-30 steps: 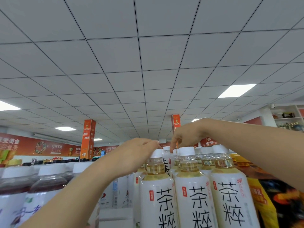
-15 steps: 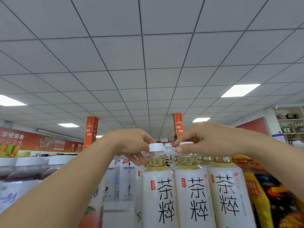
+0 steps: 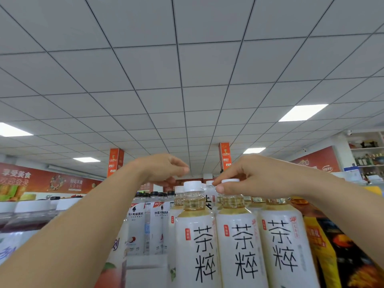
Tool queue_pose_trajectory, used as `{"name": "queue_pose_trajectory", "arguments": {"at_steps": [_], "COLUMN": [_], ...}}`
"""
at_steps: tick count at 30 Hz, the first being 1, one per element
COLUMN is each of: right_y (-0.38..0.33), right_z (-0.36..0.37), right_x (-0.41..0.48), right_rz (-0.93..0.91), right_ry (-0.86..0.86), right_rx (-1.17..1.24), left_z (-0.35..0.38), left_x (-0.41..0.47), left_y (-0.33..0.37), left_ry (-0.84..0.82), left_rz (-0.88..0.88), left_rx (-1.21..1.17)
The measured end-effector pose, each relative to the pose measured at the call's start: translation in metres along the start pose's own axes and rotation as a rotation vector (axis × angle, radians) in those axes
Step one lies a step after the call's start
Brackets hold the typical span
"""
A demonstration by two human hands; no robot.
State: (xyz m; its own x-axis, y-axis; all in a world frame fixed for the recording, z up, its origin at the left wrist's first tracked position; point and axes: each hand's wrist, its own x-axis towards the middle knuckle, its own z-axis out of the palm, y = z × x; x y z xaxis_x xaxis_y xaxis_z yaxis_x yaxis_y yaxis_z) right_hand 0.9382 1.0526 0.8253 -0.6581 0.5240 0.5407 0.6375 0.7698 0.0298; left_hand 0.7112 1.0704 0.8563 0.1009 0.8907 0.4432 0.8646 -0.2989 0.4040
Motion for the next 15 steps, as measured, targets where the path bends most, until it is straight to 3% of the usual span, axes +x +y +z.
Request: {"name": "queue_pose_trajectory", "arguments": {"at_steps": [3, 6, 15], "right_y": [0.002, 0.003, 0.001], "right_z": [0.001, 0.001, 0.002], "right_x": [0.001, -0.001, -0.002], "right_rz": [0.005, 0.015, 0.004], "right_ry": [0.016, 0.029, 0.029], "right_rx": [0.005, 0.019, 0.016], "left_z": [0.011, 0.025, 0.032], "left_x": [0.010, 0.020, 0.033], "left_y": [-0.005, -0.007, -0.012], "left_ry": [-0.070, -0.140, -0.146], "left_rz": [-0.109, -0.213, -0.168], "left_rx": [0.166, 0.147, -0.015]}}
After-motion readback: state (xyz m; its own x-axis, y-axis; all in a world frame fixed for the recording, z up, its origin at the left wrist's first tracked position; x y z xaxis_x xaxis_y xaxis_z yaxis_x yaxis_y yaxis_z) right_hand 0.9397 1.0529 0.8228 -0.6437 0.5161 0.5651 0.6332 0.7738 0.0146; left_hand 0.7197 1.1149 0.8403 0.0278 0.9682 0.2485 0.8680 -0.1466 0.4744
